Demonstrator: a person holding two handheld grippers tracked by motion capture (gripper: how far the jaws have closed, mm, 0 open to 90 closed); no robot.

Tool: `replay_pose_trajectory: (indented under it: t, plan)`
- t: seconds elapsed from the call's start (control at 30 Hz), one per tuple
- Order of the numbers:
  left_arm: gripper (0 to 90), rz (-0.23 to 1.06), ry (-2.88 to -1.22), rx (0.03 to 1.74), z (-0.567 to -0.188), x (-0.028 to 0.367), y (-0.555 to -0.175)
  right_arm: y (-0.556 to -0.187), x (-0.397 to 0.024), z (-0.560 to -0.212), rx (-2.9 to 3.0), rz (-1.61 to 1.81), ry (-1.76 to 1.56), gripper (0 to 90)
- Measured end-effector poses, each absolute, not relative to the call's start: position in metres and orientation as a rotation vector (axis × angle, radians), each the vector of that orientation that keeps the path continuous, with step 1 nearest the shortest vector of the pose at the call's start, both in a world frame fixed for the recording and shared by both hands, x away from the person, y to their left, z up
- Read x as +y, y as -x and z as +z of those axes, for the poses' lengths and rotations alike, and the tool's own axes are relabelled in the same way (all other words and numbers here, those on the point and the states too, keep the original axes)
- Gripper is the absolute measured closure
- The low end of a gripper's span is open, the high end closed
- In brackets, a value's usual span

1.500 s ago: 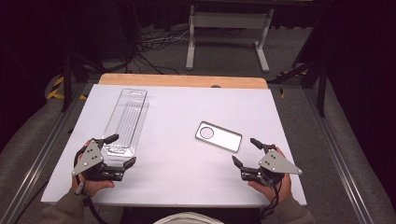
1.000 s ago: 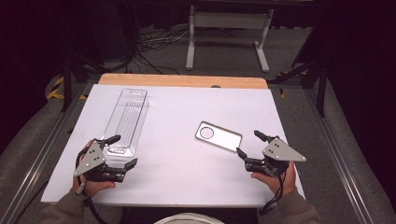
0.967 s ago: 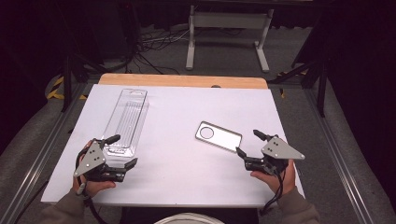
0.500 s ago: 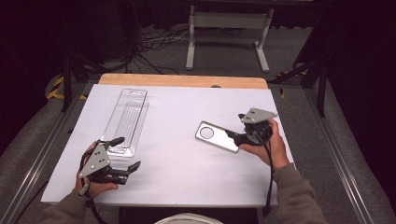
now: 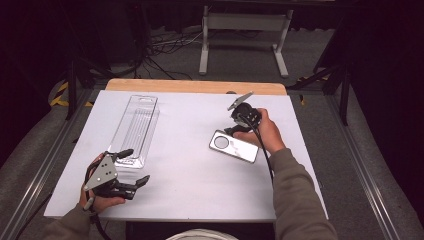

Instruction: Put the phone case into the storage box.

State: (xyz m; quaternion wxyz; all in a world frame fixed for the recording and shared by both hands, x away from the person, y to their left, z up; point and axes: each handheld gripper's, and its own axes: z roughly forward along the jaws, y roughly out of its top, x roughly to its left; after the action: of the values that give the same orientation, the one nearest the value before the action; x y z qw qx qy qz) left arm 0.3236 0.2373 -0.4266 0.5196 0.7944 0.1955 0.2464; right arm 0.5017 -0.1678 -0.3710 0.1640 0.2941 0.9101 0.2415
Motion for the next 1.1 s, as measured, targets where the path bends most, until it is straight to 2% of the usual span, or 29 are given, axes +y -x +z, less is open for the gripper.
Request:
replay_pose_trajectory:
  t: [0.27, 0.57, 1.0, 1.07, 1.1]
  plan:
    - [6.9, 0.588, -1.929, 0.472, -0.43, 0.241, -0.318, -0.526, -0.142, -0.386, 2.724, 0.502, -0.798, 52.3]
    - [7.7, 0.594, -1.956, 0.503, -0.432, 0.244, -0.311, -0.546, -0.126, -0.406, 2.811, 0.356, -0.772, 61.9]
    - [8.1, 0.581, -1.962, 0.526, -0.434, 0.244, -0.311, -0.552, -0.112, -0.415, 2.835, 0.266, -0.715, 75.8]
    - [8.3, 0.585, -1.967, 0.521, -0.434, 0.245, -0.312, -0.552, -0.112, -0.416, 2.838, 0.266, -0.707, 83.2]
    - [8.3, 0.58, -1.967, 0.523, -0.434, 0.244, -0.312, -0.552, -0.112, -0.416, 2.838, 0.266, -0.707, 83.2]
